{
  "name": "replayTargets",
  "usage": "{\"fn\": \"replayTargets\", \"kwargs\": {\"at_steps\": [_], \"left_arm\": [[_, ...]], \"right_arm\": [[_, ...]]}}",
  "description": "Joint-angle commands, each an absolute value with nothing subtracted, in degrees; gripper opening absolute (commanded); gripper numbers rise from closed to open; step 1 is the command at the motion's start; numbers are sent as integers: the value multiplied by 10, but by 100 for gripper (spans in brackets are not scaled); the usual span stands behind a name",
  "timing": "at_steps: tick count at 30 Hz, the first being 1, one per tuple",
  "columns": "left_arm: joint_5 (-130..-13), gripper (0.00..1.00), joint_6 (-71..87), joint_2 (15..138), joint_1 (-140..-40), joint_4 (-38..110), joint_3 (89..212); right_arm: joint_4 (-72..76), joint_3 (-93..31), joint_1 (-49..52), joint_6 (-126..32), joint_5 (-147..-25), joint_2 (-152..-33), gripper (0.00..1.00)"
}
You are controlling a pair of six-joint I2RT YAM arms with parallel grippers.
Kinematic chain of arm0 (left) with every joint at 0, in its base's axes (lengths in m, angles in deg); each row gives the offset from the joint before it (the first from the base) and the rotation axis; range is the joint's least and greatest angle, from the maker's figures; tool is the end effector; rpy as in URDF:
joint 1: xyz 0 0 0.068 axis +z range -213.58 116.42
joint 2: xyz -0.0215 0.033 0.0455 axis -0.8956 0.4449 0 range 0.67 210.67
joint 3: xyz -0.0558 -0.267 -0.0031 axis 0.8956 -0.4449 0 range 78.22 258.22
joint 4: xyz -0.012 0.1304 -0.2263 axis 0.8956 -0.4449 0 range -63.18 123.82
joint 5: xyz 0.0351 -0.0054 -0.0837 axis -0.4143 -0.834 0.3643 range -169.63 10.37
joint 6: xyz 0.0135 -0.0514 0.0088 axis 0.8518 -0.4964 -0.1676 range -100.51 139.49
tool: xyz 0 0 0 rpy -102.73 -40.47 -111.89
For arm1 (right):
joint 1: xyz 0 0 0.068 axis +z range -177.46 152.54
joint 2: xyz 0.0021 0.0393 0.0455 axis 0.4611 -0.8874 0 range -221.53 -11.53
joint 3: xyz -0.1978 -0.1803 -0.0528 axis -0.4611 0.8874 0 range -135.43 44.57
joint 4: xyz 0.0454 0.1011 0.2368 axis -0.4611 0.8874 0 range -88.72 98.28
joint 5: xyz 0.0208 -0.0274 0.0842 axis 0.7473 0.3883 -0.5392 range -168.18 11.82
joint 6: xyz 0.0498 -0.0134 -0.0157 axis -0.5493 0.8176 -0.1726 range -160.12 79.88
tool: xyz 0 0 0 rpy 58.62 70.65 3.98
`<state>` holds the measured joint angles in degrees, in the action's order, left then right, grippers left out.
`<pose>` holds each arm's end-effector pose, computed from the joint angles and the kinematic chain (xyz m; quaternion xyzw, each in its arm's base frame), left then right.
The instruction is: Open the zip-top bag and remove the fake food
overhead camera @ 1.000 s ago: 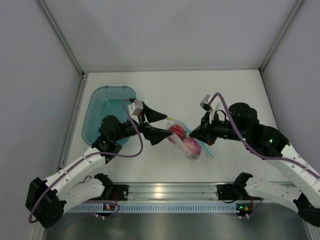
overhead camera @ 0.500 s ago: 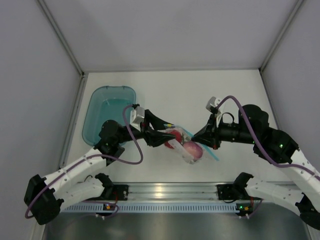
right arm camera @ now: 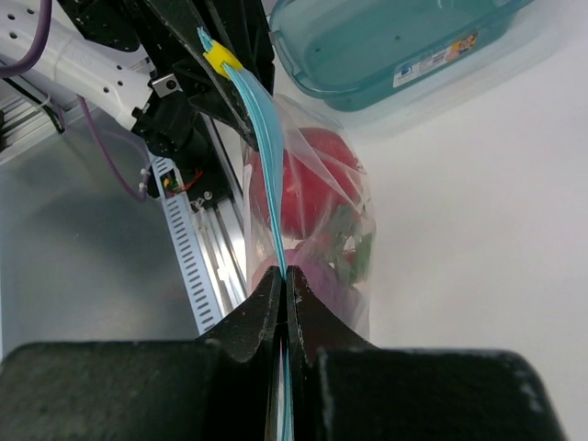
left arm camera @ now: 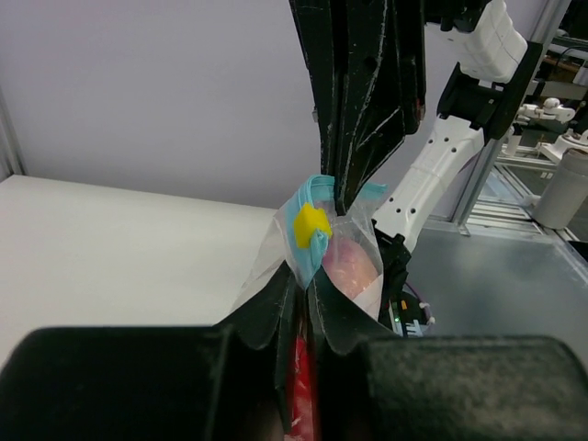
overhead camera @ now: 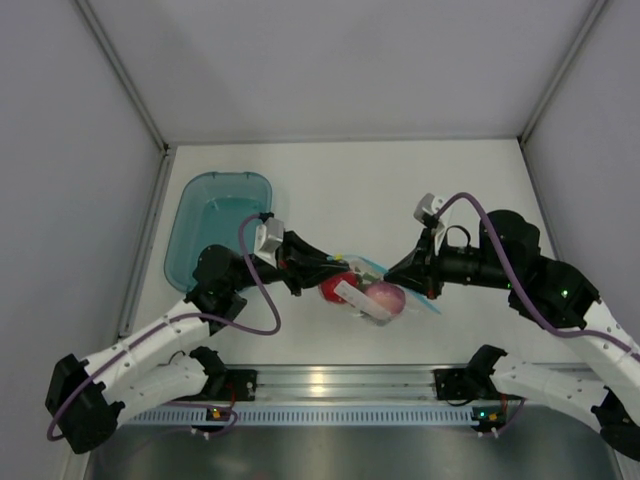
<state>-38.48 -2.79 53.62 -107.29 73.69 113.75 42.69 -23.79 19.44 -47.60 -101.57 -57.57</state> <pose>0.1326 -0.1591 0.3466 0.3838 0.4571 -0.5876 0.5464 0.0864 0.1129 0.4171 -0.3797 0.7113 0.4064 0.4297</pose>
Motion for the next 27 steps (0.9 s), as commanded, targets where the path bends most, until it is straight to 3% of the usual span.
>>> {"fn": "replayTargets", "kwargs": {"at_steps": [1, 3, 6, 12, 13, 14, 15, 16, 22, 27], "left_arm": [[-375, 13, -20, 512, -1077, 781, 1129], [-374, 13, -20, 508, -1077, 781, 1128], [-363, 0, -21, 505, -1077, 780, 1129], [-343, 0, -38, 511, -1077, 780, 1139], [-342, 0, -41, 512, -1077, 781, 1140], [-343, 0, -45, 517, -1077, 780, 1142], [-343, 0, -52, 520, -1077, 780, 1143], [-343, 0, -56, 522, -1077, 780, 1145], [-338, 0, -78, 539, -1077, 780, 1145], [-338, 0, -86, 542, -1077, 780, 1141]], "right_arm": [[405, -243, 205, -461, -1009, -565, 0], [404, -236, 205, -456, -1014, -564, 0], [403, -223, 205, -443, -1030, -561, 0], [375, -196, 205, -421, -1059, -556, 0], [365, -192, 205, -420, -1066, -553, 3], [341, -184, 204, -421, -1067, -547, 15], [332, -181, 204, -422, -1067, -544, 17], [322, -180, 205, -422, -1065, -543, 27], [268, -196, 205, -411, -1087, -571, 30], [251, -239, 213, -385, -1089, -614, 42]]}}
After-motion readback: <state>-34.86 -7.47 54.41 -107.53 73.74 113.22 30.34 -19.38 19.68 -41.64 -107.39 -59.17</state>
